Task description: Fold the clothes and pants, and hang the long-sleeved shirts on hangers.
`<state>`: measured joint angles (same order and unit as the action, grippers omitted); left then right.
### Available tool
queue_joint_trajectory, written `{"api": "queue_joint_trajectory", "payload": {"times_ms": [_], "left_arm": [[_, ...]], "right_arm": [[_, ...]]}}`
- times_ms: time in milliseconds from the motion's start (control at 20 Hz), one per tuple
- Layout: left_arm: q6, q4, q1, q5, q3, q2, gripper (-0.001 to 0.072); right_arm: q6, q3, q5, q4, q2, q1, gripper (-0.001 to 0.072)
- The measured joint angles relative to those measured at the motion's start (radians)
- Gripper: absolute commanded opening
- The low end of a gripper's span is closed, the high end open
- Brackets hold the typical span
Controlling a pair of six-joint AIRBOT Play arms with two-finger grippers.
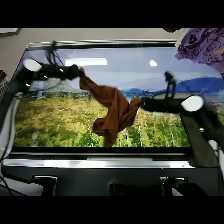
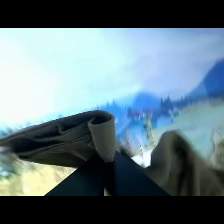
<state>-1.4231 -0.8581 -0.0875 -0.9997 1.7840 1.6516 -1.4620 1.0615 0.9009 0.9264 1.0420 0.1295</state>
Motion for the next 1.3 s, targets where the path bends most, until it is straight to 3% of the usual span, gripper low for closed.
{"api": "queue_joint_trajectory", "payload": {"times_ms": [400, 700, 850, 1050, 1300], "left_arm": [[-0.247, -0.467, 0.028, -0.164, 0.150, -0.572, 0.0014], [-0.356, -0.622, 0.029, -0.321, 0.159, -0.819, 0.0014], [-0.377, -0.649, 0.029, -0.360, 0.114, -0.825, 0.0015], [-0.388, -0.668, 0.029, -0.372, -0.065, -0.726, 0.0015], [-0.392, -0.650, 0.029, -0.248, -0.339, -0.460, 0.0016]], "right_arm": [[-0.070, 0.545, 0.095, 0.365, -0.276, 0.000, 0.0024], [-0.146, 0.662, 0.143, 0.450, -0.362, 0.000, 0.0024], [-0.176, 0.673, 0.119, 0.465, -0.286, 0.000, 0.0024], [-0.212, 0.677, 0.096, 0.457, -0.048, 0.000, 0.0025], [-0.224, 0.679, 0.086, 0.374, 0.351, 0.000, 0.0025]]}}
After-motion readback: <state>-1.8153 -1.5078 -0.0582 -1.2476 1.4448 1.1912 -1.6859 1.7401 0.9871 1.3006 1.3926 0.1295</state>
